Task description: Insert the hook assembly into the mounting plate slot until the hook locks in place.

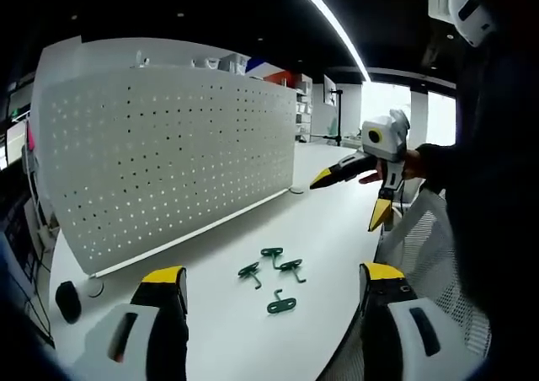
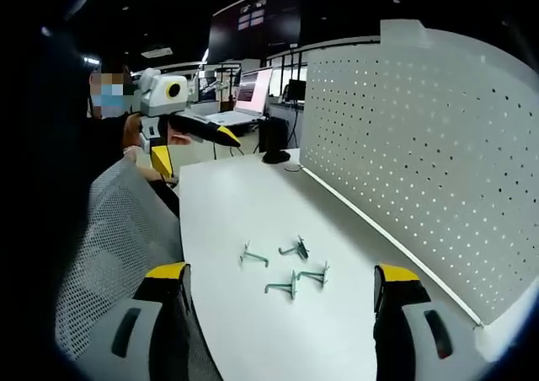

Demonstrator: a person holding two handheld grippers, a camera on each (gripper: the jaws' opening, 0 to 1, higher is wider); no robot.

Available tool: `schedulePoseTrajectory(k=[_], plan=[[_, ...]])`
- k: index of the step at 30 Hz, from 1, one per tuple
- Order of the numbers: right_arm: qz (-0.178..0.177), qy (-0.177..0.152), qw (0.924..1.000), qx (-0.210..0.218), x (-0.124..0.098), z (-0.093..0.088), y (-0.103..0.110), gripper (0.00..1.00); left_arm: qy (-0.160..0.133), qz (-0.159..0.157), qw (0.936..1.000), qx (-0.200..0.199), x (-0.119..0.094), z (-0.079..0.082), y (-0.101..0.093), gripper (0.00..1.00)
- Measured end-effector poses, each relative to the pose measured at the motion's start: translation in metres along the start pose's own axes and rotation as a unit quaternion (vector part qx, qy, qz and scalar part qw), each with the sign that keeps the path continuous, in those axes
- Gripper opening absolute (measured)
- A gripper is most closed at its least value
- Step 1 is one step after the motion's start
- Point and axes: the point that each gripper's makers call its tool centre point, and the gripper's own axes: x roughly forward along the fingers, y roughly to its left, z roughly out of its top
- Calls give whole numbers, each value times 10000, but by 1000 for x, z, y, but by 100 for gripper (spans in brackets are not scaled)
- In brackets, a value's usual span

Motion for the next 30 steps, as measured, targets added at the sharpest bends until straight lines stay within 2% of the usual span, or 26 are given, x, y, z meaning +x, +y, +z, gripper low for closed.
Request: schedulePoseTrajectory(k=[27,30], plan=[[-21,-52,10000,-27,0,3,-1,85,-64,14,10000,19,-2,2,-4,86],[-15,24,10000,-4,2,0,-2,84,-53,0,10000,-41,-1,0,-5,85]])
